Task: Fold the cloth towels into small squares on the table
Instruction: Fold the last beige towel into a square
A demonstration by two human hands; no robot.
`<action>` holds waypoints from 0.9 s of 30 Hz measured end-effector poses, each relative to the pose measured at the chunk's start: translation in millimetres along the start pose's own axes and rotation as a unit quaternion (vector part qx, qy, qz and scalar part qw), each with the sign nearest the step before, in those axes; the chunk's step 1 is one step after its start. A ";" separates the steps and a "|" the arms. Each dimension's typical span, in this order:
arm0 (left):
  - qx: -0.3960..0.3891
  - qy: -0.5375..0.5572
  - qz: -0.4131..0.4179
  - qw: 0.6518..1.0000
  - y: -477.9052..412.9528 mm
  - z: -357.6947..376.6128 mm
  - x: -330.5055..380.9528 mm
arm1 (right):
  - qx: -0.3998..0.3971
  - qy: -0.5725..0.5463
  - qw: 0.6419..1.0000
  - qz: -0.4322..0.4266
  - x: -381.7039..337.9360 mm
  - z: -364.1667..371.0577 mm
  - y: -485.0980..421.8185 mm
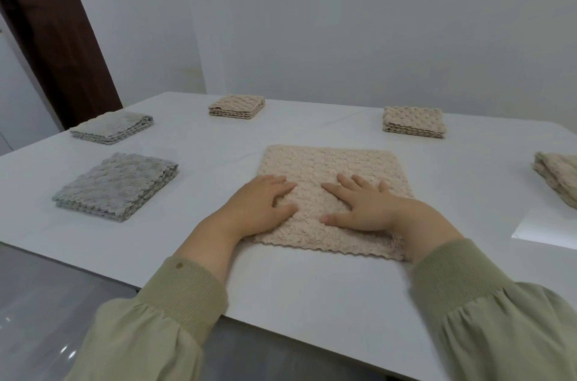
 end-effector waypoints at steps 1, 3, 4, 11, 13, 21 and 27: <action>0.026 0.034 -0.003 0.999 1.5 -3.8 0.8 | -0.013 0.002 1.000 -0.011 0.3 -1.3 1.9; 0.090 0.112 -0.017 0.989 5.9 -12.2 6.7 | -0.042 0.004 0.998 -0.039 0.2 -3.9 7.6; 0.111 0.155 -0.032 0.981 8.1 -15.7 9.6 | -0.053 0.007 0.997 -0.053 0.3 -5.3 10.1; 0.214 0.255 -0.140 0.932 3.1 -23.5 2.2 | -0.085 0.018 0.994 -0.066 -7.9 -14.4 25.4; 0.215 0.225 -0.164 0.936 -2.0 -20.5 -6.7 | -0.006 -0.036 0.998 -0.051 -14.7 -19.1 25.1; 0.187 0.190 -0.186 0.946 -9.0 -9.5 -13.2 | 0.220 -0.160 0.959 0.085 18.7 -22.2 14.1; 0.220 0.168 -0.180 0.944 -17.4 -7.5 -19.7 | 0.265 -0.097 0.949 0.143 56.7 -9.3 -0.9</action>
Point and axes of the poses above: each hand's wrist, its own y-axis away from the middle knuckle, its own z-axis out of the palm, x = y × z, the point moved 1 cm from there along -y, towards the middle knuckle, and after that the axes turned 10 degrees about x, right-handed, at the moved point
